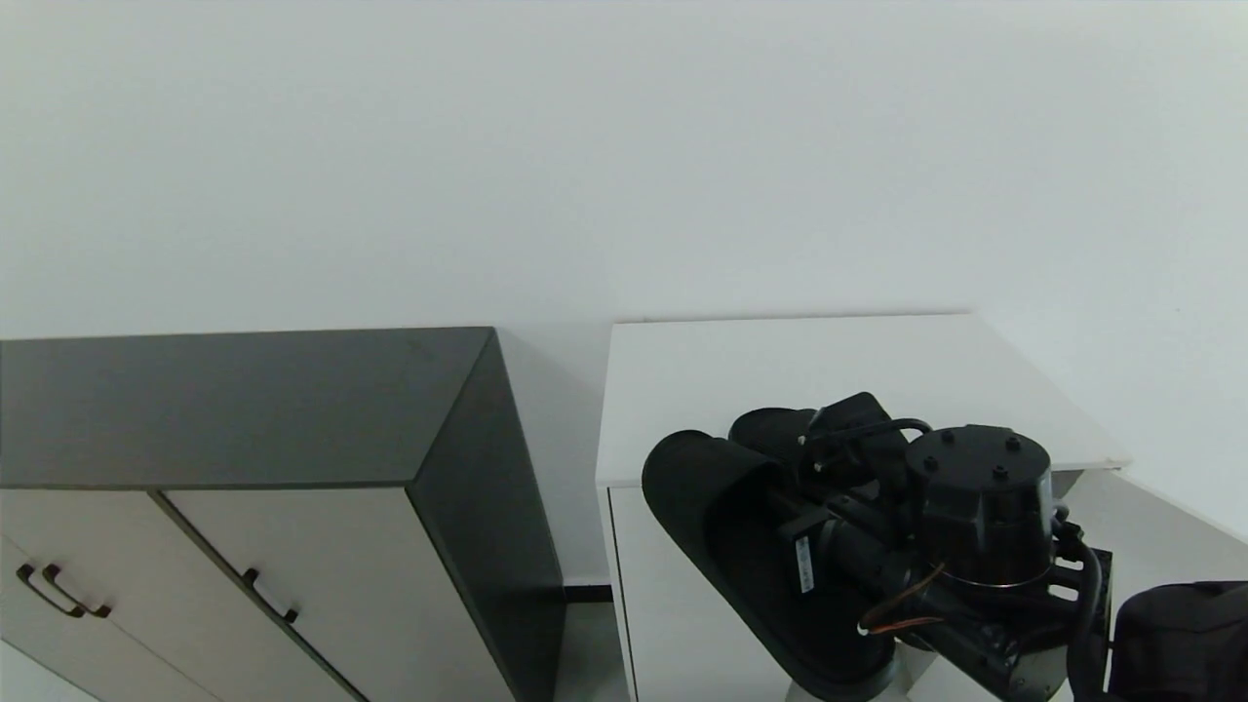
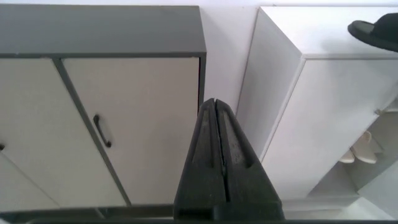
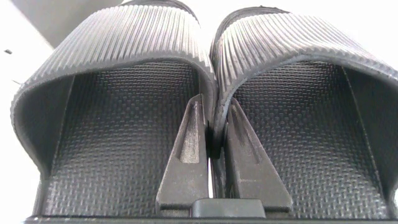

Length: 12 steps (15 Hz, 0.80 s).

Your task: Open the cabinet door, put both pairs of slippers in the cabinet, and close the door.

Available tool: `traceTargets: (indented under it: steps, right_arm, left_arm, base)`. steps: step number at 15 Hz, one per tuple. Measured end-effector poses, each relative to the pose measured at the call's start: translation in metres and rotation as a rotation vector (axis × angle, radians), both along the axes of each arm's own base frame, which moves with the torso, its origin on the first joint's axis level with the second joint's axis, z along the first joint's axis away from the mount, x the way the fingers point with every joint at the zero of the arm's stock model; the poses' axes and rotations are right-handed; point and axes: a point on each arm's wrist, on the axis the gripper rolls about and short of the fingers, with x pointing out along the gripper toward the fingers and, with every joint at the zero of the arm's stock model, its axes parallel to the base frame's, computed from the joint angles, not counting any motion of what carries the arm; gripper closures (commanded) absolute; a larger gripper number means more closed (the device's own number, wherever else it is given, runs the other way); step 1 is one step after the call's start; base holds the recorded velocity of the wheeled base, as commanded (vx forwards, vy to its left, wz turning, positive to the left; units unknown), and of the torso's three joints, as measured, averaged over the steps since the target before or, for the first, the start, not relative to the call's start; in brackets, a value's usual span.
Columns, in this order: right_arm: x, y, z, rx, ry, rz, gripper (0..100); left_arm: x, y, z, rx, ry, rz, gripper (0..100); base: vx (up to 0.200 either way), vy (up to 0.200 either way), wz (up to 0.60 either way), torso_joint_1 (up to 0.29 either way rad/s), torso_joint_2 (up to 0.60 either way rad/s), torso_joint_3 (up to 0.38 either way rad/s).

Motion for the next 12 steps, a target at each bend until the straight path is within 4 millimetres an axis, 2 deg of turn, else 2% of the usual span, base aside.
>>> traceTargets:
  steps: [3,12]
  right_arm:
    - [0.0001,0.0001,0.0001,0.001,-0.002,-0.001,100]
    - [0.0002,0.0011,-0.0021,-0.003,0.003,0.000,100]
  left_arm:
    - [0.0000,0.0000,0.0000,-0.001,0.000,0.000,100]
    - [0.0000,0.0000,0.0000,-0.002,0.000,0.000,100]
  base:
    - [-0.200,0.000,0.00,0.004,0.00,0.002]
    - [0.000,0.000,0.00,0.000,0.00,0.000]
